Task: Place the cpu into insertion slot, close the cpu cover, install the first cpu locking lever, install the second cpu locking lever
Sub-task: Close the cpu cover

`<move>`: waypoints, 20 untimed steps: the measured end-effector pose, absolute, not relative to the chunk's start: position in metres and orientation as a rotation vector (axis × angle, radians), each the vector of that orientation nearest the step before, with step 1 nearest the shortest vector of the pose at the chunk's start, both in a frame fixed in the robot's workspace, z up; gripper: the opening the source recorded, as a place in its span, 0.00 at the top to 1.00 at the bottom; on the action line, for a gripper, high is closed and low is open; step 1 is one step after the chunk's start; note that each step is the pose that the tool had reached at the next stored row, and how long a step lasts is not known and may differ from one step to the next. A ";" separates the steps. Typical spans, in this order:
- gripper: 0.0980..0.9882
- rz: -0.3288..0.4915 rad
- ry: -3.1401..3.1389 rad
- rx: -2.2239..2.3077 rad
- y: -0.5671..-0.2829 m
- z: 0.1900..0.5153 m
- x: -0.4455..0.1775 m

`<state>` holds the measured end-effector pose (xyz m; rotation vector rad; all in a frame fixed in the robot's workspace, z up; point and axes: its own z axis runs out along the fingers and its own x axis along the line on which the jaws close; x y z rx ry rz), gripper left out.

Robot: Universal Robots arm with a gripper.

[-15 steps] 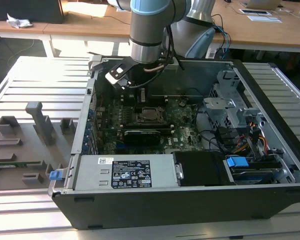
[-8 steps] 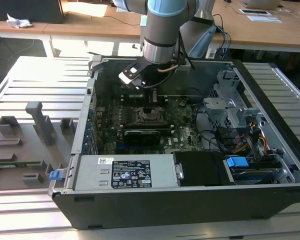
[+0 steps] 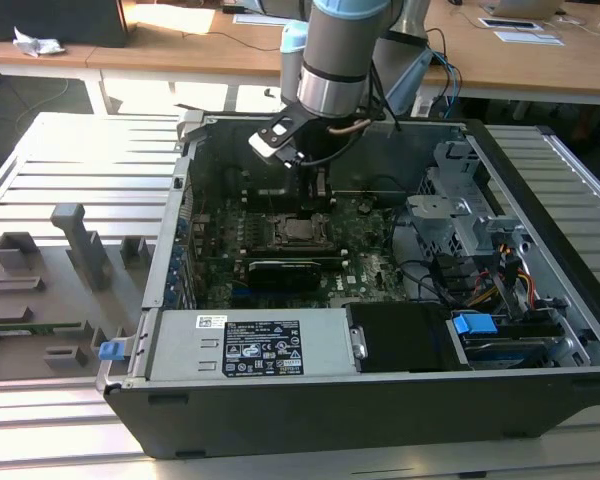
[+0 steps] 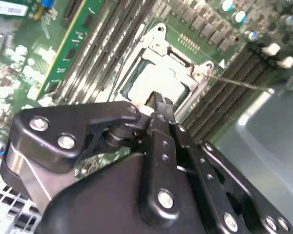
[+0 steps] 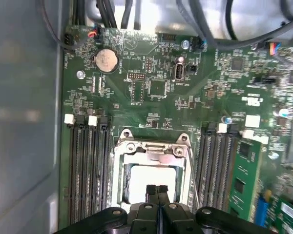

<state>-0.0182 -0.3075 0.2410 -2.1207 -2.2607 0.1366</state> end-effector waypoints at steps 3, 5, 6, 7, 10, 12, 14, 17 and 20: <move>0.99 0.137 -2.261 -2.121 -0.308 0.258 -0.018; 0.99 0.136 -2.261 -2.121 -0.307 0.268 -0.018; 0.99 0.137 -2.261 -2.121 -0.308 0.271 -0.018; 0.99 0.137 -2.261 -2.121 -0.308 0.275 -0.018; 0.99 0.136 -2.261 -2.121 -0.307 0.276 -0.018; 0.99 0.136 -2.261 -2.121 -0.308 0.277 -0.018; 0.99 0.136 -2.261 -2.121 -0.308 0.277 -0.018; 0.99 0.136 -2.261 -2.121 -0.308 0.277 -0.018; 0.99 0.136 -2.261 -2.121 -0.308 0.277 -0.018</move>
